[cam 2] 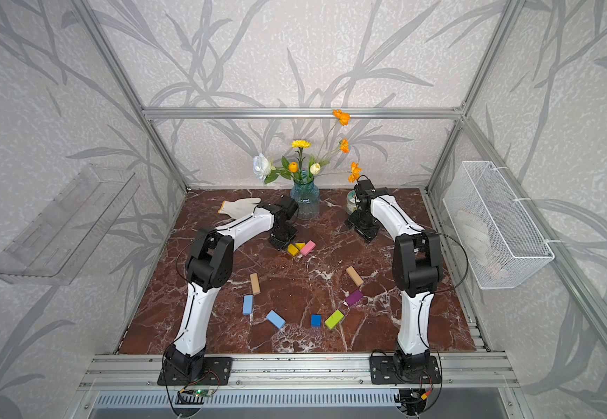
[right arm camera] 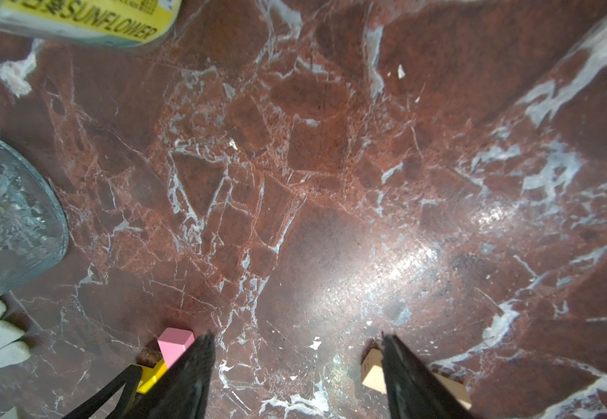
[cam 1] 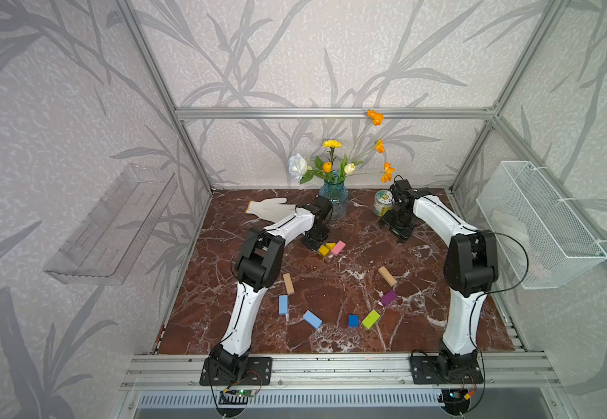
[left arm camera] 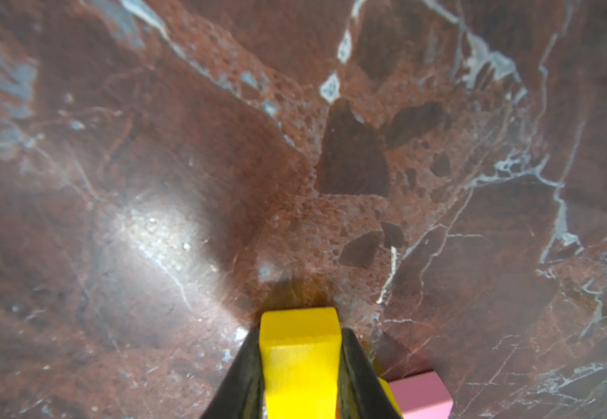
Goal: Assemble a heart with building blocks
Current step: Assemble the building block at the center of the board.
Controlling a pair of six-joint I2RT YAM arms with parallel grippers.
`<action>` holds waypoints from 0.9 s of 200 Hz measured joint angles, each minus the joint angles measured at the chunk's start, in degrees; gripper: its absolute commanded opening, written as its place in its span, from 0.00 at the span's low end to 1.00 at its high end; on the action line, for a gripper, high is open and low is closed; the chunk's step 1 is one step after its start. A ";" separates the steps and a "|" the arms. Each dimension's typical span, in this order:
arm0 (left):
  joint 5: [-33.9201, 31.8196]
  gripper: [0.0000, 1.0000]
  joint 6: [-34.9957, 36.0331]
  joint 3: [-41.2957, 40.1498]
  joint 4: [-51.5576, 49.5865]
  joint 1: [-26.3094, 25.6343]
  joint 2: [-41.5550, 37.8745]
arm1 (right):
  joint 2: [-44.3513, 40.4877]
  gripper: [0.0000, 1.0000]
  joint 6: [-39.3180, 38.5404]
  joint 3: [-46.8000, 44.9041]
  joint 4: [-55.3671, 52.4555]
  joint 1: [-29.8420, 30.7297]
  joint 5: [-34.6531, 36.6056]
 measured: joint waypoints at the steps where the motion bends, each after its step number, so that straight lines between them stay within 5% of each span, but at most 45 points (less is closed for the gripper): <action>1: 0.00 0.29 0.00 0.04 -0.04 0.00 0.02 | 0.00 0.74 0.00 0.00 0.00 0.00 -0.02; 180: 0.00 0.31 -0.59 0.57 -0.42 -0.24 0.31 | 0.00 0.74 -0.24 0.00 0.44 -0.11 -0.59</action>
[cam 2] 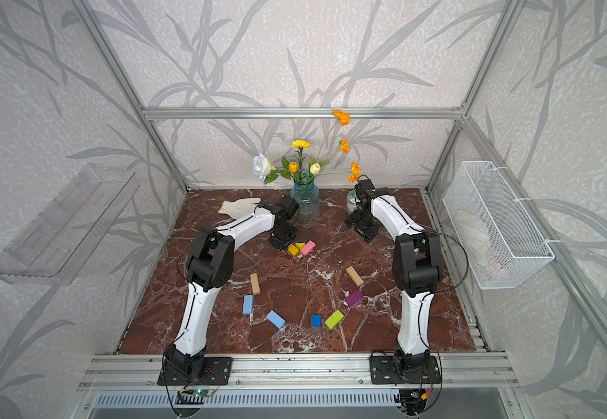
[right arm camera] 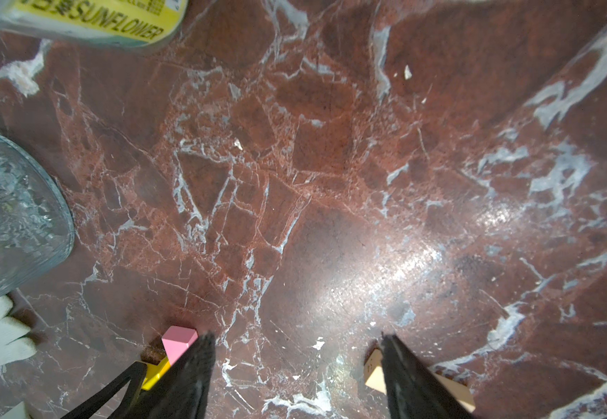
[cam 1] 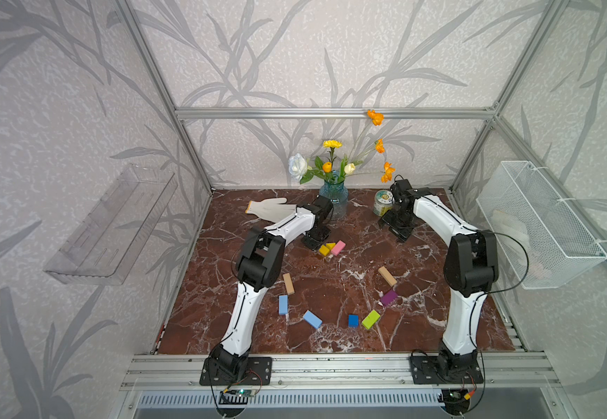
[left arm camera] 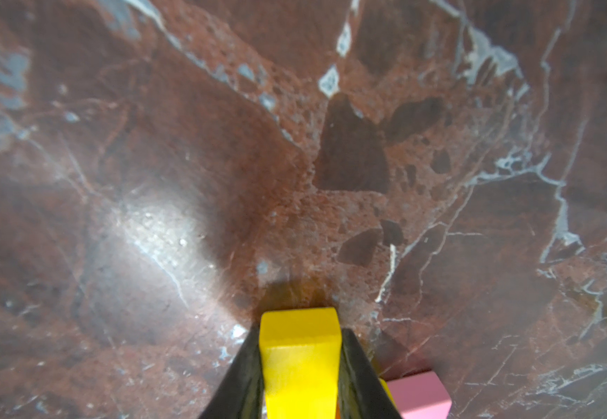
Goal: Assemble a heart with building blocks
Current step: Assemble the building block at the center of the board.
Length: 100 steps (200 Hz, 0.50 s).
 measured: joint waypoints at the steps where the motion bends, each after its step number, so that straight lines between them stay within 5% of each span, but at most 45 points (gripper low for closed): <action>1: 0.00 0.31 0.00 0.00 -0.02 0.00 0.00 | 0.00 0.74 0.00 0.00 0.00 0.00 0.00; 100: 0.04 0.42 -0.17 0.00 0.13 -0.24 0.04 | 0.00 0.74 -0.22 0.00 0.79 -0.04 -0.04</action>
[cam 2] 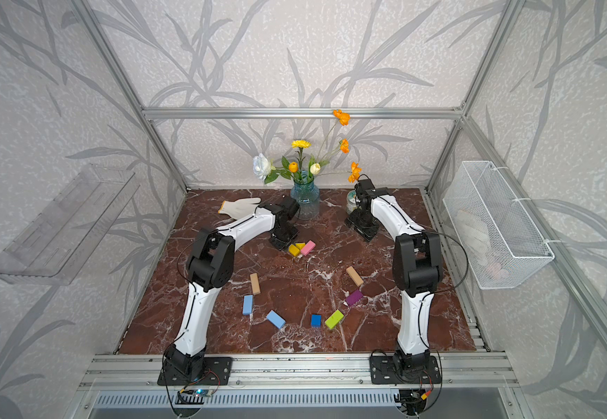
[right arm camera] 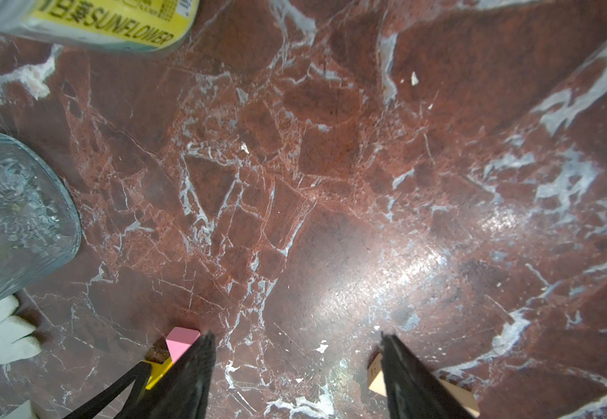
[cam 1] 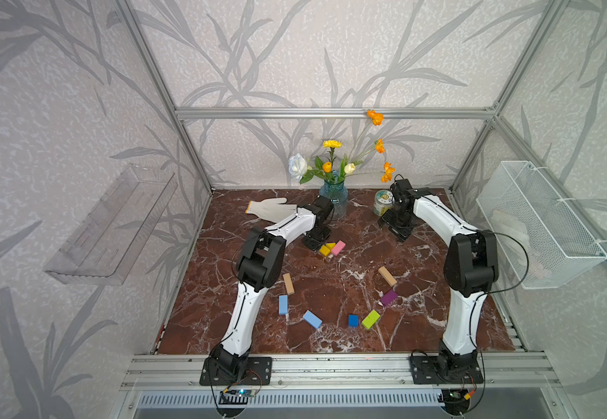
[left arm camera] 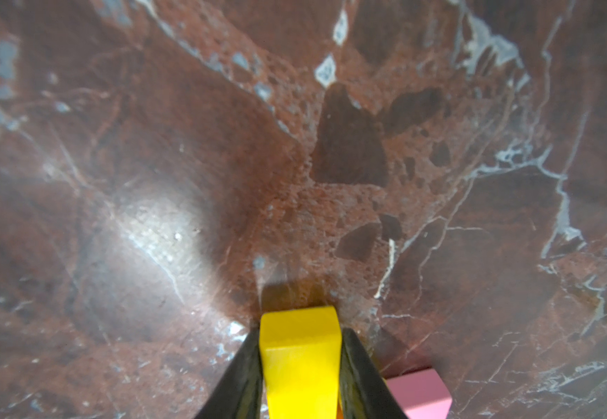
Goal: Assemble a heart with building blocks
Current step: Assemble the building block at the center of the board.
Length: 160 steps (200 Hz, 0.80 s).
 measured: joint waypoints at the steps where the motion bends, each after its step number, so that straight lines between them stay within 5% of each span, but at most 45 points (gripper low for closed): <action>1: 0.04 0.42 0.09 0.00 0.02 0.00 0.00 | 0.00 0.74 0.00 0.00 0.00 0.00 0.00; 160: 0.28 0.41 -0.28 0.11 0.11 -0.13 0.00 | 0.00 0.72 0.02 0.00 0.11 -0.07 -0.39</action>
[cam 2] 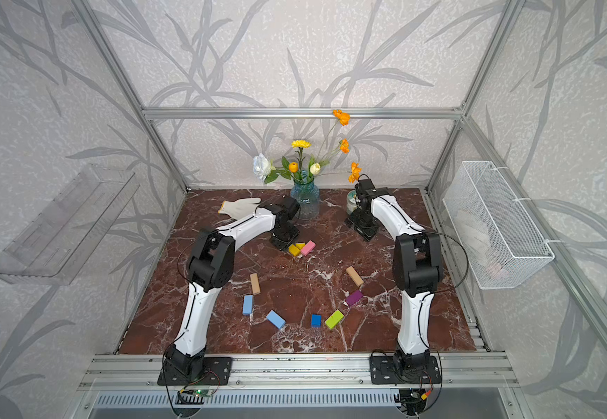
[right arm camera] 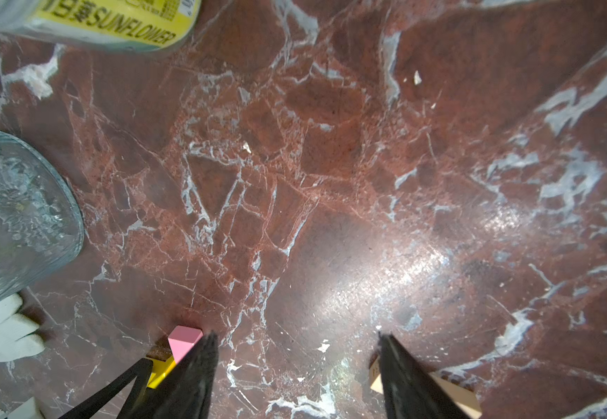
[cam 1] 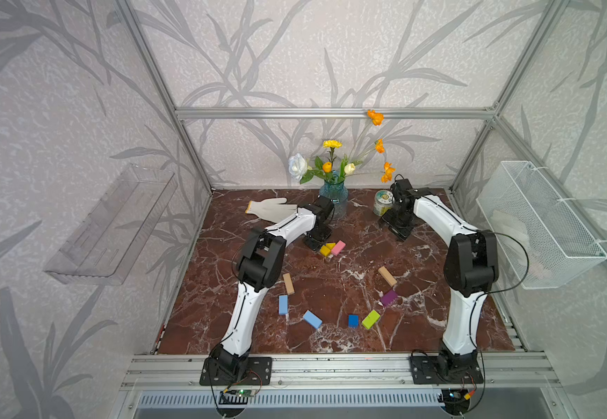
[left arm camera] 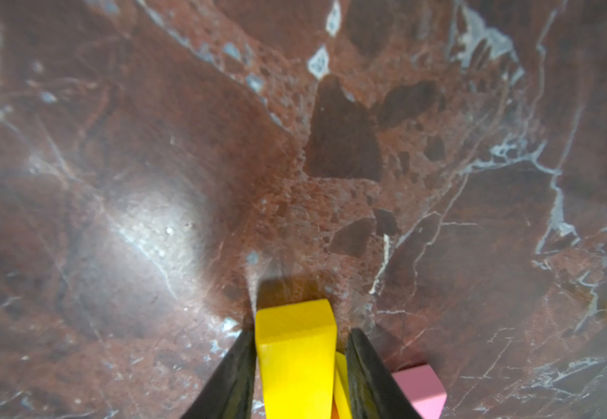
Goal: Assemble a heart with building blocks
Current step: Assemble the building block at the center of the board.
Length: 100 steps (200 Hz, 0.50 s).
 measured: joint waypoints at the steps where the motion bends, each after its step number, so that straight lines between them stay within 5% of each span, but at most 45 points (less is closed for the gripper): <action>1: 0.00 0.42 0.00 0.00 0.00 0.00 0.00 | 0.00 0.72 0.00 0.00 0.00 0.00 0.00; 53: 0.00 0.44 0.00 0.00 0.02 0.00 0.04 | 0.00 0.71 -0.02 0.00 0.00 0.00 0.00; 77: 0.07 0.65 0.28 0.35 0.39 -0.02 0.04 | 0.00 0.72 -0.02 0.00 0.02 0.00 0.00; 100: 0.04 0.75 0.09 1.18 0.02 -0.17 0.28 | 0.00 0.77 -0.13 0.00 0.04 0.00 0.02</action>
